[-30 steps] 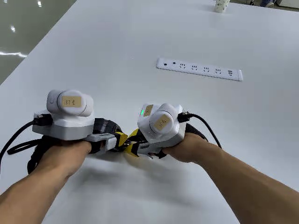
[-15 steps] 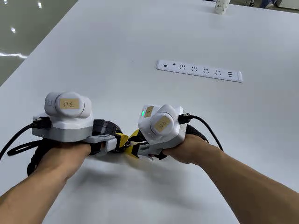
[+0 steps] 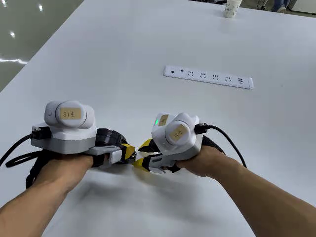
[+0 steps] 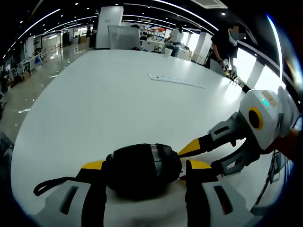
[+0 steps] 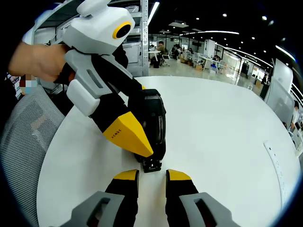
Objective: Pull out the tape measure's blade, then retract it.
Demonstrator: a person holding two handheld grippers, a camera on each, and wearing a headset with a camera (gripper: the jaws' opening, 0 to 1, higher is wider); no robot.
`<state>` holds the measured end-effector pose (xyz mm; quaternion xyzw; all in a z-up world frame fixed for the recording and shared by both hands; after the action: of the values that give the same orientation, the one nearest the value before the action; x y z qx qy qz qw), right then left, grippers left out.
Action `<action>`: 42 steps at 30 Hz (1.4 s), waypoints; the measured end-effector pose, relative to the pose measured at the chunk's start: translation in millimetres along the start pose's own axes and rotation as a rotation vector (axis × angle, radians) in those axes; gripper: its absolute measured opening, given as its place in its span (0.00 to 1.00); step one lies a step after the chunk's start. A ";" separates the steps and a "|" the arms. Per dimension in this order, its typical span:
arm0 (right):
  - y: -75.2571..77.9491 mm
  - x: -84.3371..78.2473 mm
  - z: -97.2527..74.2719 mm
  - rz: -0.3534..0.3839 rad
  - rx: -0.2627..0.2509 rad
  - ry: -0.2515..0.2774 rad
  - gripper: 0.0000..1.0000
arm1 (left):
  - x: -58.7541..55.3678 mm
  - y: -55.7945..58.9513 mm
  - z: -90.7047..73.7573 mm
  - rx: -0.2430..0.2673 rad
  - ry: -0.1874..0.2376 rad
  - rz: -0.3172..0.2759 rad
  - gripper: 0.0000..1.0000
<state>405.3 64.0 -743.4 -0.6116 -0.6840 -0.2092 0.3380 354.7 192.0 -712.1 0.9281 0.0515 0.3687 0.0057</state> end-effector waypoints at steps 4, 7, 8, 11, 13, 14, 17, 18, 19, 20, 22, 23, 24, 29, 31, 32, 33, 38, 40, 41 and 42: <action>-1.6 -1.9 -5.2 0.007 -0.012 0.010 0.21 | -0.5 -0.7 -1.7 0.000 0.007 0.006 0.64; -3.9 -3.6 -9.2 0.007 -0.011 0.020 0.24 | -1.4 -1.0 -2.5 -0.009 0.011 0.013 0.66; -4.4 -4.1 -10.4 0.010 -0.013 0.024 0.24 | -2.0 -1.3 -2.9 -0.010 0.010 0.015 0.66; -5.3 -6.1 -15.5 0.017 -0.030 0.034 0.26 | -3.6 -2.5 -4.9 -0.014 0.018 0.017 0.67; -6.3 -8.3 -19.7 0.023 -0.043 0.040 0.29 | -5.3 -3.2 -6.2 -0.019 0.020 0.025 0.68; -7.1 -9.8 -22.2 0.031 -0.047 0.046 0.31 | -6.4 -3.9 -7.3 -0.020 0.024 0.033 0.68; -9.3 -13.8 -28.1 0.048 -0.061 0.059 0.35 | -8.8 -4.4 -10.1 -0.034 0.033 0.043 0.70; -9.9 -14.9 -29.8 0.050 -0.066 0.063 0.35 | -9.5 -4.7 -10.8 -0.035 0.033 0.047 0.70; -11.0 -16.4 -31.6 0.054 -0.069 0.065 0.36 | -10.1 -5.1 -11.4 -0.037 0.035 0.055 0.71; -12.0 -18.6 -33.9 0.062 -0.075 0.071 0.37 | -11.5 -5.4 -12.3 -0.038 0.037 0.065 0.71; -14.6 -22.2 -37.7 0.074 -0.083 0.076 0.38 | -13.4 -5.8 -13.6 -0.044 0.041 0.075 0.71; -15.7 -23.9 -39.2 0.081 -0.085 0.079 0.39 | -14.2 -6.0 -13.9 -0.045 0.040 0.077 0.72; -16.5 -26.2 -40.9 0.086 -0.090 0.079 0.39 | -15.4 -6.1 -14.4 -0.050 0.039 0.082 0.72; -21.3 -33.5 -48.1 0.109 -0.108 0.088 0.42 | -19.4 -6.3 -16.7 -0.059 0.042 0.105 0.73; -23.0 -36.3 -51.5 0.117 -0.118 0.092 0.43 | -20.9 -6.3 -17.9 -0.068 0.048 0.114 0.73; -23.6 -38.0 -53.5 0.123 -0.126 0.098 0.44 | -21.9 -6.6 -18.3 -0.073 0.050 0.118 0.73; -24.4 -39.1 -55.3 0.124 -0.133 0.101 0.44 | -22.5 -6.7 -18.7 -0.077 0.054 0.122 0.74; -29.3 -45.8 -64.9 0.142 -0.164 0.120 0.48 | -26.4 -7.0 -21.0 -0.095 0.052 0.157 0.75; -31.6 -48.2 -68.7 0.148 -0.175 0.130 0.49 | -28.0 -7.4 -22.2 -0.101 0.054 0.166 0.76; -32.6 -49.2 -70.3 0.153 -0.180 0.134 0.50 | -28.7 -7.7 -22.4 -0.103 0.053 0.168 0.76; -34.2 -50.3 -72.6 0.156 -0.188 0.143 0.50 | -29.6 -8.0 -23.0 -0.110 0.058 0.171 0.76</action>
<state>388.0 -27.4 -725.5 -0.6754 -0.5861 -0.2885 0.3423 316.8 196.4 -716.0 0.9162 -0.0481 0.3970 0.0236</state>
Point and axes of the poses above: the centre of the closed fingertips' face, and the gripper's own axes: z roughly forward along the fingers, y roughly to its right, x roughly out of its top, the point moved 8 cm from there along -z, roughly backward along the fingers, and after that the axes turned 10 degrees about x, right-handed, at the moved point
